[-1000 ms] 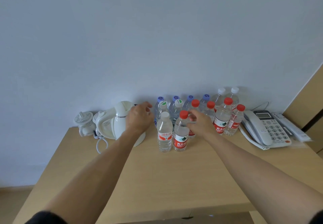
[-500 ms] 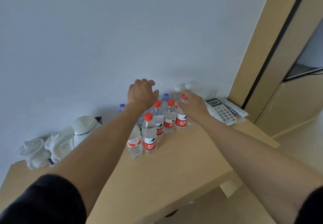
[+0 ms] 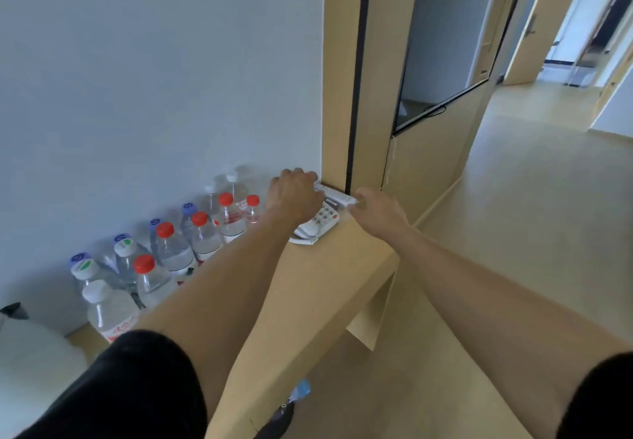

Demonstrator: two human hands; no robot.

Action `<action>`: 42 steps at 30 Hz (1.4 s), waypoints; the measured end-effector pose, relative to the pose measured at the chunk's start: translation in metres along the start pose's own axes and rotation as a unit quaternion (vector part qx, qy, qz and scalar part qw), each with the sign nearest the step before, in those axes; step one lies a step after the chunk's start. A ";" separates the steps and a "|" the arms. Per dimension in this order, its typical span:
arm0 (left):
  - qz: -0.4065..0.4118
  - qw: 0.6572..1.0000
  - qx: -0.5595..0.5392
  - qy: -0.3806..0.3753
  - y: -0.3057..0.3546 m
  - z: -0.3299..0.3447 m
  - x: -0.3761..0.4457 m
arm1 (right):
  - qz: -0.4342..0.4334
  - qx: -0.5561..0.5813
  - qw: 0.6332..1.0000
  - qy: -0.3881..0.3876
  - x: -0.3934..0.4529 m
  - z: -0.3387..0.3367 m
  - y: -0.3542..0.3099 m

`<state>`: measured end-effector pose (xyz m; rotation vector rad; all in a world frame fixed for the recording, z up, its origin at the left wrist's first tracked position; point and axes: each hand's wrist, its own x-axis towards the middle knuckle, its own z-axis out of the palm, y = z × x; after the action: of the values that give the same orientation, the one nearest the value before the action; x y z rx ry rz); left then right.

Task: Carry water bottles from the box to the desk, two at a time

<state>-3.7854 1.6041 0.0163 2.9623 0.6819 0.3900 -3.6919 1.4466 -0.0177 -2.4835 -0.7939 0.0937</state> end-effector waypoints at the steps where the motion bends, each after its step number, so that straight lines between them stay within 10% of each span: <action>1: 0.015 1.000 -0.002 -0.003 0.022 0.004 0.006 | 0.013 -0.005 1.000 0.004 -0.002 -0.010 0.018; 27: 0.299 0.935 -0.011 -0.193 0.535 0.129 0.088 | 0.347 -0.095 0.931 0.069 -0.114 -0.263 0.434; 42: 0.308 0.922 -0.007 -0.235 0.675 0.215 0.314 | 0.417 -0.109 0.902 0.015 0.082 -0.335 0.594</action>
<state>-3.1730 1.1322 -0.0309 3.0009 -0.3116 -0.2921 -3.2417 0.9276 -0.0221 -2.8525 0.3441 0.2783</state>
